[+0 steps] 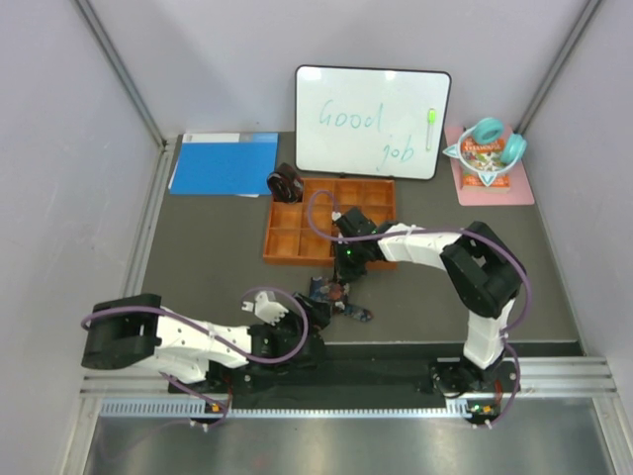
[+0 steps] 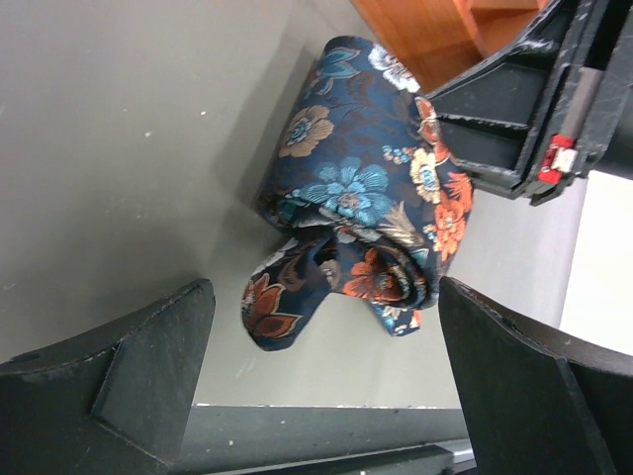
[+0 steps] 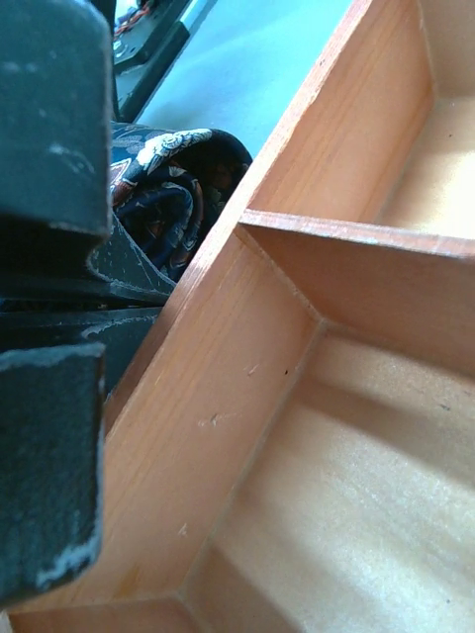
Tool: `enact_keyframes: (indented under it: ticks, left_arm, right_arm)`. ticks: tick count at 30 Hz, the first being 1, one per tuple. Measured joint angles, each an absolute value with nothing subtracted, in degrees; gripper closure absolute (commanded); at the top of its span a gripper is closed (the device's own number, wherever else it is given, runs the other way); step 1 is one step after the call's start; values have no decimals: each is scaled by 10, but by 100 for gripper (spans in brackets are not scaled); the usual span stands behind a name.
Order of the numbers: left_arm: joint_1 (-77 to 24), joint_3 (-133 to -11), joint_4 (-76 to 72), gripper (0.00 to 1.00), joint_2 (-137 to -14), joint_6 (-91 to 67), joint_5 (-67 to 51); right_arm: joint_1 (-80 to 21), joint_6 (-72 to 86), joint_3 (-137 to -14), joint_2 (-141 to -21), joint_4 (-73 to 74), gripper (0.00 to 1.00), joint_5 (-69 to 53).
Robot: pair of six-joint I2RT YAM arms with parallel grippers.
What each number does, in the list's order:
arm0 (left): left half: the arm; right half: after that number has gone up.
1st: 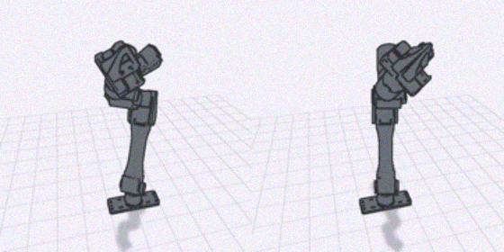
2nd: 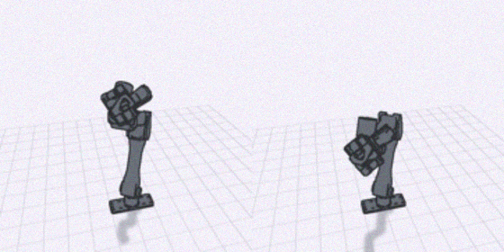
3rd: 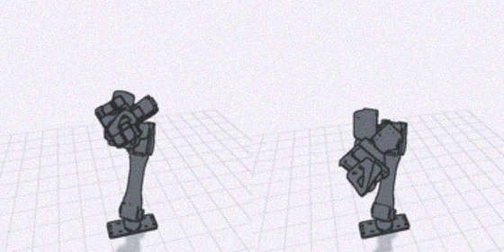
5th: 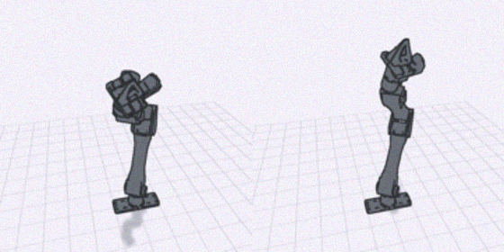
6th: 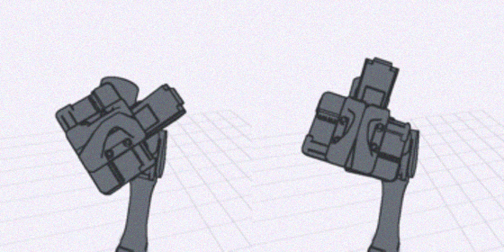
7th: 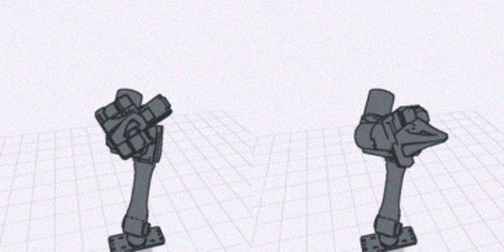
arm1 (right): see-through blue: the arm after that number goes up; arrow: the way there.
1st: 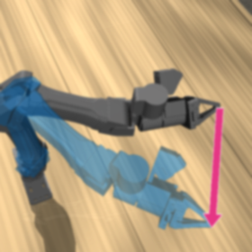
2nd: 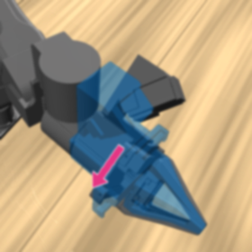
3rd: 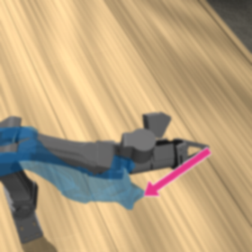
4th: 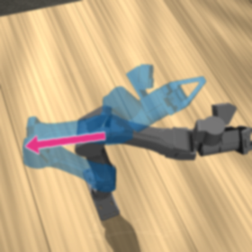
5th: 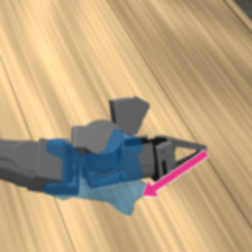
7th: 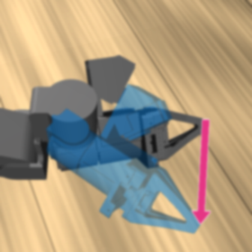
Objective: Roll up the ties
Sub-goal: Roll the tie at the center of the board.
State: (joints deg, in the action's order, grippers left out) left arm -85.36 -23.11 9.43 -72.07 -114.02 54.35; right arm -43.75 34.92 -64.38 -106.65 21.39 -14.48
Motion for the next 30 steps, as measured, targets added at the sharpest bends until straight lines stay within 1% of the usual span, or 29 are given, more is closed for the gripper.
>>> enact_keyframes:
  ticks: [17, 30]
  left_arm:
    - [-861, -220, 76, 1, -729, -1141, 562]
    - [-870, -209, 59, 1, -729, -1141, 576]
  right_arm:
    - [-446, 403, -585, -1033, 171, 100, -150]
    - [-453, 448, -539, -1016, 132, 100, -183]
